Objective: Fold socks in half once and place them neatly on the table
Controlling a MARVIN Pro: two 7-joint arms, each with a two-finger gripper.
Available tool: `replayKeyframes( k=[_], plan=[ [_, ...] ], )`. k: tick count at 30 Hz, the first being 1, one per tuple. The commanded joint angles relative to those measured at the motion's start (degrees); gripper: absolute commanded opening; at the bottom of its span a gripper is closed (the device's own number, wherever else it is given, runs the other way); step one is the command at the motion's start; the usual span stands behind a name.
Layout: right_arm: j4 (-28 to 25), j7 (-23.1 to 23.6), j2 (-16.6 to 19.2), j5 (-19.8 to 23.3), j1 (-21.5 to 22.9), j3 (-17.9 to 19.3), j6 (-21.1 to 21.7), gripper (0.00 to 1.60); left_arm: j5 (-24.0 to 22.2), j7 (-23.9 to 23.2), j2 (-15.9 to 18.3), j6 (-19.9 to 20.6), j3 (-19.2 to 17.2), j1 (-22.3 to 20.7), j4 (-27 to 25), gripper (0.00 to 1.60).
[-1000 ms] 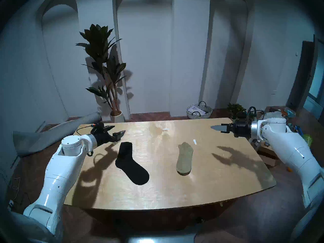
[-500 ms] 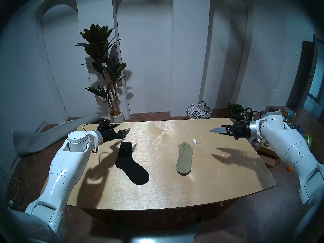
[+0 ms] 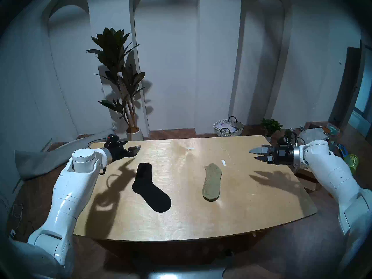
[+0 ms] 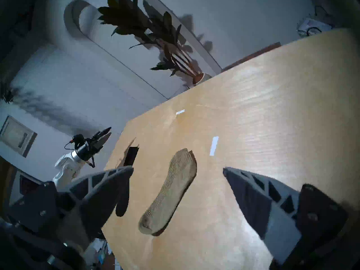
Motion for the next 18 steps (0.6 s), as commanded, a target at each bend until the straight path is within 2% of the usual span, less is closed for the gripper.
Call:
replayKeyframes(
  k=[1,10,18],
  plan=[
    [2.1,1.6,-3.5,2.1,3.3,0.5,2.8,1.6,-0.4,1.0,0.9,-0.1,-2.1,-0.7,0.1,1.6],
    [4.4,-2.8,-9.8,3.8,6.5,0.2,6.6,1.6,-0.8,2.9,1.8,0.1,-4.9,0.3,1.8,1.6],
    [4.8,-7.1,-15.3,2.8,9.9,-2.1,7.8,1.6,-1.9,4.6,2.5,-0.1,-7.9,0.8,3.2,1.6]
  ],
)
